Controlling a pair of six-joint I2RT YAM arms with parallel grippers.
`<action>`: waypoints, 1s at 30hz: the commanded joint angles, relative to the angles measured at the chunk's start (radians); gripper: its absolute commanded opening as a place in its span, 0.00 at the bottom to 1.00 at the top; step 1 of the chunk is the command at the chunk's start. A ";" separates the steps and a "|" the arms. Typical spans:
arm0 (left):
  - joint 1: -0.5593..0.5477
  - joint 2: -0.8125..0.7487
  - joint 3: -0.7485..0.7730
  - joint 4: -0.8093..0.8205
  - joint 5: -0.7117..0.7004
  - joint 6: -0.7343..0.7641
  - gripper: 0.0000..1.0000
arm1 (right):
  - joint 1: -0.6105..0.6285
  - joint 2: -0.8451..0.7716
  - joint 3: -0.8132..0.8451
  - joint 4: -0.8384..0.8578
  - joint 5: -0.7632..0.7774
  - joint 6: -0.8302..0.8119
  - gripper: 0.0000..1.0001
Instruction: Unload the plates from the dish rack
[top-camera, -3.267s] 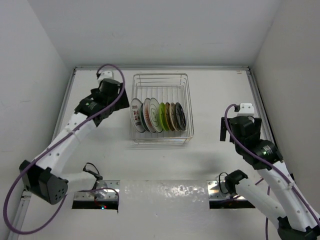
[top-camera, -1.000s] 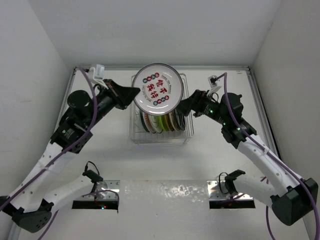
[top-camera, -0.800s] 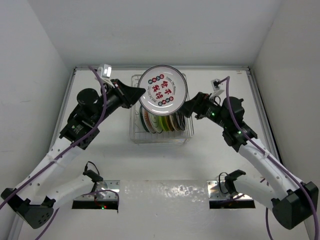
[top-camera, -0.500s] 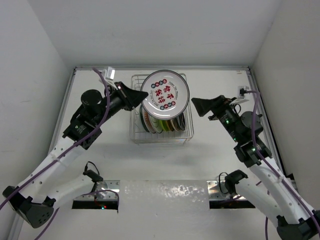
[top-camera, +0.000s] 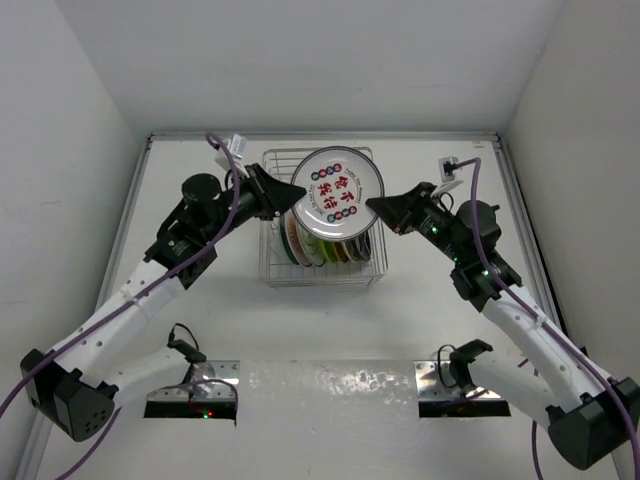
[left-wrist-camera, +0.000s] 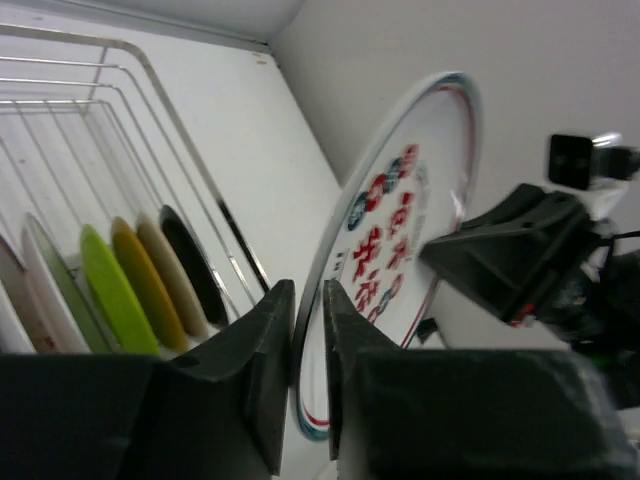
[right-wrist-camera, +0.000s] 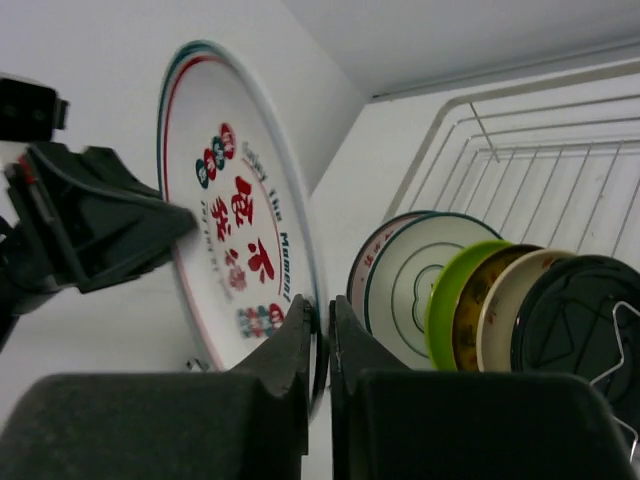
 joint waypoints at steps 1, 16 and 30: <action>-0.007 0.018 0.024 0.092 0.049 -0.025 0.16 | 0.001 0.006 0.030 0.065 -0.024 0.004 0.00; -0.006 -0.019 0.087 -0.325 -0.349 0.154 1.00 | -0.550 0.154 -0.053 -0.118 0.394 0.245 0.00; -0.006 -0.086 0.148 -0.486 -0.347 0.273 1.00 | -0.694 0.949 0.206 0.173 0.109 0.395 0.04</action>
